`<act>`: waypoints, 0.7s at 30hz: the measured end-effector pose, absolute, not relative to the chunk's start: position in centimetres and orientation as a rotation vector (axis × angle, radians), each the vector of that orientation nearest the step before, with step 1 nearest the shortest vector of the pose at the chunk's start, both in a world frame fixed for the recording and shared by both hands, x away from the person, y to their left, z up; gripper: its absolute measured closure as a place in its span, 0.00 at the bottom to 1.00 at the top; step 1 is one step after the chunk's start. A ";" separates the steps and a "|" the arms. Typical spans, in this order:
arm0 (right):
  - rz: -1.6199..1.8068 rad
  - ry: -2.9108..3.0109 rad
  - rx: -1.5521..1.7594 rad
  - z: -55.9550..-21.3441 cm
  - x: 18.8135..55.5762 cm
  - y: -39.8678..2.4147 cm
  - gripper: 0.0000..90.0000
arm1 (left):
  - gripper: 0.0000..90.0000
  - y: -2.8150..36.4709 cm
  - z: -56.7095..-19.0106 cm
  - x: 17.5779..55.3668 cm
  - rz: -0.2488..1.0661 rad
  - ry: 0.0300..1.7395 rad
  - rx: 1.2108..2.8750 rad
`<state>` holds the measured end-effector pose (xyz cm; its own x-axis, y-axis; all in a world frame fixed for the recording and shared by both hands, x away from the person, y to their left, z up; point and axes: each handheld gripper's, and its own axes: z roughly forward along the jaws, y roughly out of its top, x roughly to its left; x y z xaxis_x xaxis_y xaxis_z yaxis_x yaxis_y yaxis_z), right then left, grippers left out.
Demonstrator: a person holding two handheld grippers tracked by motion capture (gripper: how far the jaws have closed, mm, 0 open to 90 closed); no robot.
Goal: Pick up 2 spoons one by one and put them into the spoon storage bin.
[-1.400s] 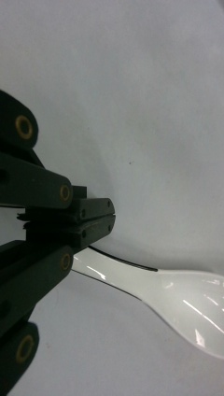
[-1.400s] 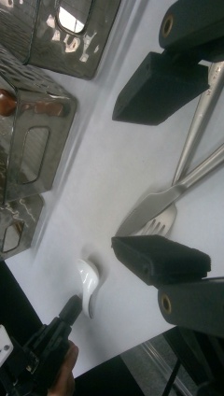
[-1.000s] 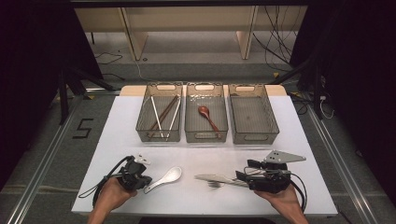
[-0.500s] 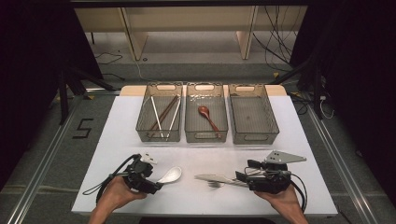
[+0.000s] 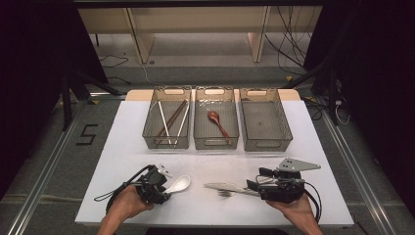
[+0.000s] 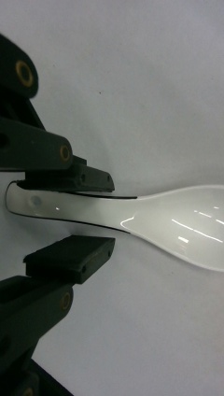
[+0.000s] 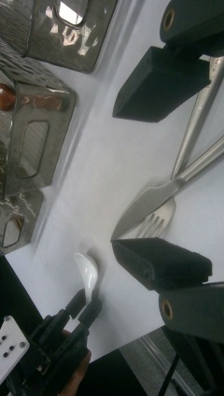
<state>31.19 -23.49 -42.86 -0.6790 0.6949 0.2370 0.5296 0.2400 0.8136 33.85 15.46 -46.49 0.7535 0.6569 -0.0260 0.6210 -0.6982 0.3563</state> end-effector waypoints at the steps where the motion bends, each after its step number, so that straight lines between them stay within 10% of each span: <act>1: 1.420 2.332 1.165 -42.9 31.2 -23.5 0.35 | 0.74 15.3 -46.6 33.8 0.156 0.991 2.608; 21: 1.422 2.315 1.171 -42.8 31.2 -23.7 0.36 | 0.84 15.2 -46.4 34.1 0.159 0.978 2.571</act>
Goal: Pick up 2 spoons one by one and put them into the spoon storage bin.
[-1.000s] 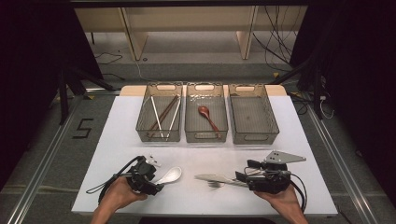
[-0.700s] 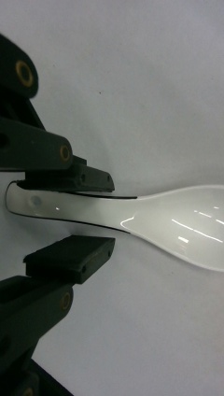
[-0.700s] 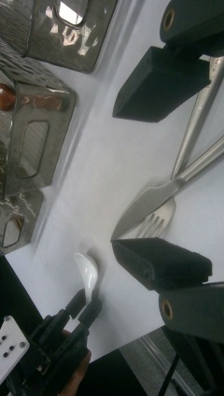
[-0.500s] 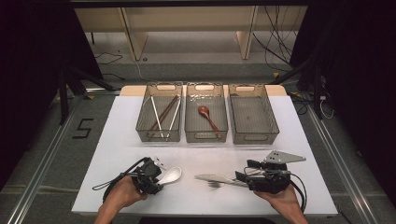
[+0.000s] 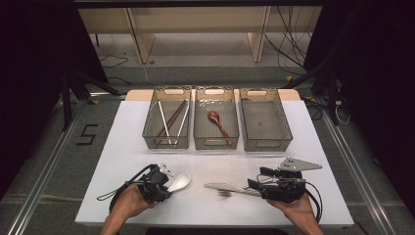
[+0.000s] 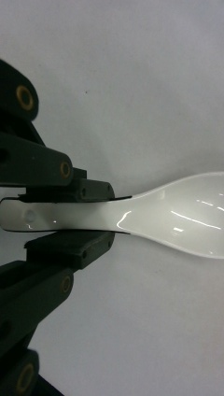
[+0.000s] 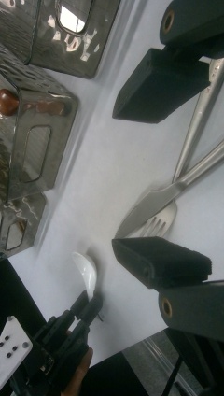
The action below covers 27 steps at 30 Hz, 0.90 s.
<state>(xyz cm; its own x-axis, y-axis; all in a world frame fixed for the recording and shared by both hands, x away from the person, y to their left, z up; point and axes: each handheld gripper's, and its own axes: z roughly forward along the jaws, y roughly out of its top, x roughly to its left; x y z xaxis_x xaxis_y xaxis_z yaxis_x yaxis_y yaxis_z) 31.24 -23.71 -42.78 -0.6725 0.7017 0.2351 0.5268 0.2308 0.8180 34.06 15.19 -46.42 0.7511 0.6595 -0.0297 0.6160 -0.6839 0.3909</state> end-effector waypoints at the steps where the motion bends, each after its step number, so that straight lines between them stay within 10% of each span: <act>1: 1.422 2.314 1.172 -42.8 31.2 -23.7 0.36 | 0.84 15.2 -46.4 34.1 0.168 0.979 2.566; 27: 1.431 2.316 1.170 -42.8 31.2 -23.7 0.36 | 0.84 14.9 -42.5 36.1 0.161 0.982 2.282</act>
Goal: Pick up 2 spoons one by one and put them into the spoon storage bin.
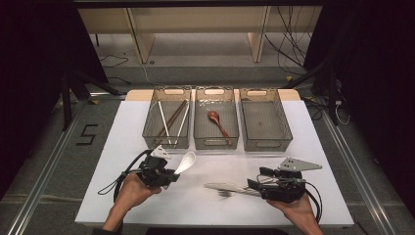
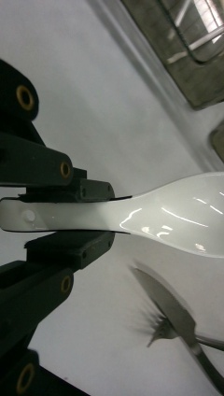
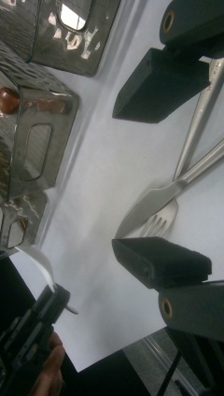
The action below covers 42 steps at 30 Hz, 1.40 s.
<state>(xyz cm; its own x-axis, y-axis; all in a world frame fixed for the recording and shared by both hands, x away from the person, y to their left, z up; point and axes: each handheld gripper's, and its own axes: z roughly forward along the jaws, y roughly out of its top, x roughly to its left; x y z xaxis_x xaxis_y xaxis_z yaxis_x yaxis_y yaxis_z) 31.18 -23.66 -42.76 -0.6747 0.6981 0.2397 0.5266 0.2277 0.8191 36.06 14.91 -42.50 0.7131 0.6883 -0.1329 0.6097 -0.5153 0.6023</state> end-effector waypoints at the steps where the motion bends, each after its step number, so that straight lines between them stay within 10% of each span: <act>1: 1.432 2.316 1.169 -42.7 31.2 -23.7 0.36 | 0.84 14.7 -42.3 36.3 0.167 0.982 2.272; 42: 1.451 2.328 1.158 -43.0 31.1 -23.7 0.36 | 0.84 8.4 -38.9 46.9 0.251 1.009 2.128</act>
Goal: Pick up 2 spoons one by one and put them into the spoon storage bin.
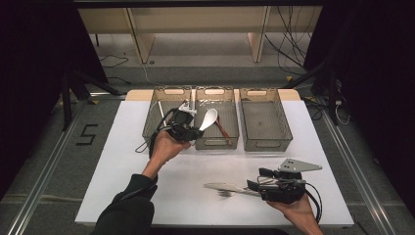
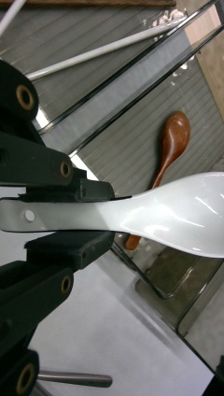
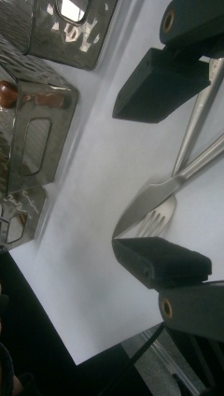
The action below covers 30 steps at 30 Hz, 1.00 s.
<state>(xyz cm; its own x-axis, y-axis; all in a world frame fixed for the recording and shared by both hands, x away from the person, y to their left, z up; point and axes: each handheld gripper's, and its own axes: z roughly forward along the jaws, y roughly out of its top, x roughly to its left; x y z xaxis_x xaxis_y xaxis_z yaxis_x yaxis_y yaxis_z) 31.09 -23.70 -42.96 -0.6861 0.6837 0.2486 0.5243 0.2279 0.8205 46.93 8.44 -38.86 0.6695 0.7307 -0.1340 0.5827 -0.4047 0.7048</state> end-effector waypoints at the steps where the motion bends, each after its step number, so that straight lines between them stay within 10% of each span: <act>1: 1.451 2.328 1.158 -43.0 31.1 -23.7 0.36 | 0.84 8.4 -38.8 47.2 0.250 1.012 2.128; 30: 1.456 2.337 1.156 -43.1 31.2 -23.6 0.36 | 0.83 5.9 -39.7 51.2 0.290 1.094 2.129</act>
